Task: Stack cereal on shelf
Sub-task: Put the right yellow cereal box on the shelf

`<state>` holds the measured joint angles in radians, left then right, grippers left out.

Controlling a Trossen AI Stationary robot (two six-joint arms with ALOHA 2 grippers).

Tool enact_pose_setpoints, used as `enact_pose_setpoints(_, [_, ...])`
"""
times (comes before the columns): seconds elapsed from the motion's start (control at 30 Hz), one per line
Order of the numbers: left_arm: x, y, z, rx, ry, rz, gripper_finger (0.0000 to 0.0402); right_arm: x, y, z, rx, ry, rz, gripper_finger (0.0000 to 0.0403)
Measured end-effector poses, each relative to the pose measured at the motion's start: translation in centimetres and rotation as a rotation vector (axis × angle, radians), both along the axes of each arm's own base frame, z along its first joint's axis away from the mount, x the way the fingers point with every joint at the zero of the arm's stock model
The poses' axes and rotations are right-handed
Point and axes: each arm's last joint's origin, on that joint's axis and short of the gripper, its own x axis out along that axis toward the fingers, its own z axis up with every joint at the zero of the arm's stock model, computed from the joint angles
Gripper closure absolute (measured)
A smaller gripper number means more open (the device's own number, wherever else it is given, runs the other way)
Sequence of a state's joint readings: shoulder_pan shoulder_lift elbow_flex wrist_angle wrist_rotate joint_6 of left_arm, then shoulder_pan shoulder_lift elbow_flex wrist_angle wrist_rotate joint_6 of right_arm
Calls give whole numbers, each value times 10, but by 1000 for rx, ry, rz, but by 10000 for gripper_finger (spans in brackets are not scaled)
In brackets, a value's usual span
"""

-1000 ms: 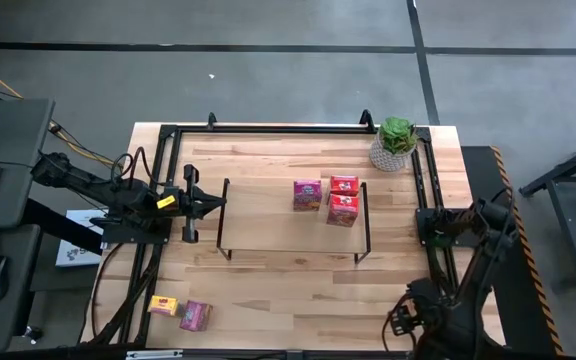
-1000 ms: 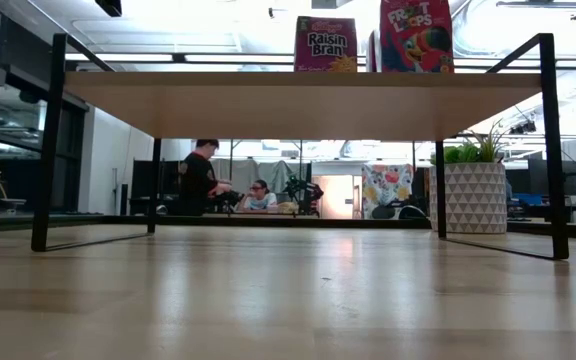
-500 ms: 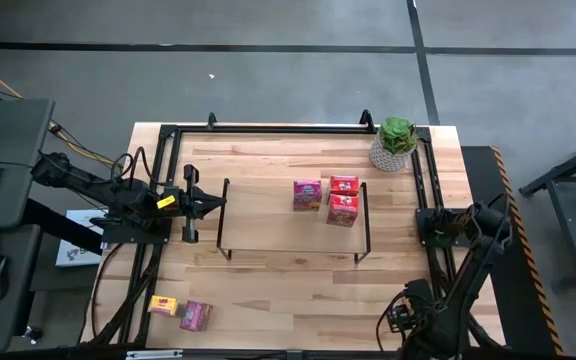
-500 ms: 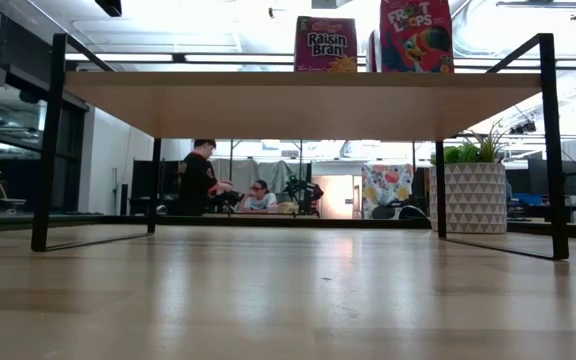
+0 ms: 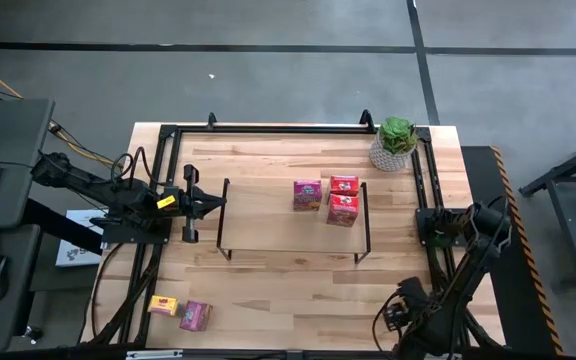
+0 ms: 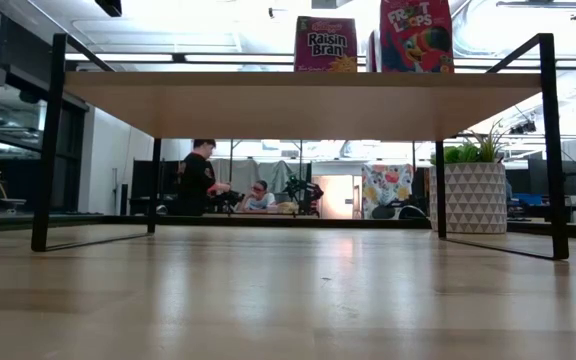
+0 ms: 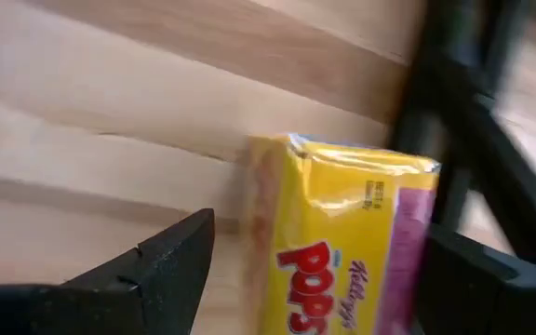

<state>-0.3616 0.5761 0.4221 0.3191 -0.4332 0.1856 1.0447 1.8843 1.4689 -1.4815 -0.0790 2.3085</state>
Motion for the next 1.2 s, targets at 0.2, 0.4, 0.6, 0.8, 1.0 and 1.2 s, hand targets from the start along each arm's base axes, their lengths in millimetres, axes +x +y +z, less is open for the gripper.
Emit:
enact_pose_setpoints(0.2, [0, 0, 0, 0, 0, 0, 402, 7, 0, -1, 0, -86, 80, 100])
enact_pose_setpoints(0.4, [0, 0, 0, 0, 0, 0, 401, 4, -4, 0, 5, 24, 44, 131])
enact_pose_setpoints(0.6, [0, 0, 0, 0, 0, 0, 402, 3, -4, 1, 5, 37, 46, 213])
enact_pose_setpoints(0.8, [0, 0, 0, 0, 0, 0, 402, 4, -4, 2, 25, 50, 119, 310])
enact_pose_setpoints(1.0, [0, 0, 0, 0, 0, 0, 401, 17, 6, 26, 93, -78, 331, 333])
enact_pose_setpoints(1.2, [0, 0, 0, 0, 0, 0, 402, 51, 18, 76, -57, -545, 725, 299])
